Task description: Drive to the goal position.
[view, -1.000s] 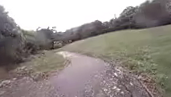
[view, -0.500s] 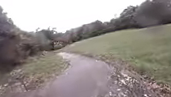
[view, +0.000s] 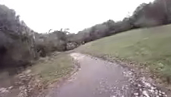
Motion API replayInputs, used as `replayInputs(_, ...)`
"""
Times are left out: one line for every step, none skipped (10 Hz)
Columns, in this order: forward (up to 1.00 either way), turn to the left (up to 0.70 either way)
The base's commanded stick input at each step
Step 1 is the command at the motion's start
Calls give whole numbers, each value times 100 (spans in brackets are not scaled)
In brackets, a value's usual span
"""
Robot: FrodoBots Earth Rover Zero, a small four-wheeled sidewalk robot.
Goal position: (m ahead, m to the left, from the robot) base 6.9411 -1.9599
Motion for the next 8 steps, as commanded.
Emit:
replayInputs(70,2)
replayInputs(70,1)
replayInputs(70,2)
replayInputs(70,0)
replayInputs(70,0)
replayInputs(70,0)
replayInputs(70,0)
replayInputs(70,0)
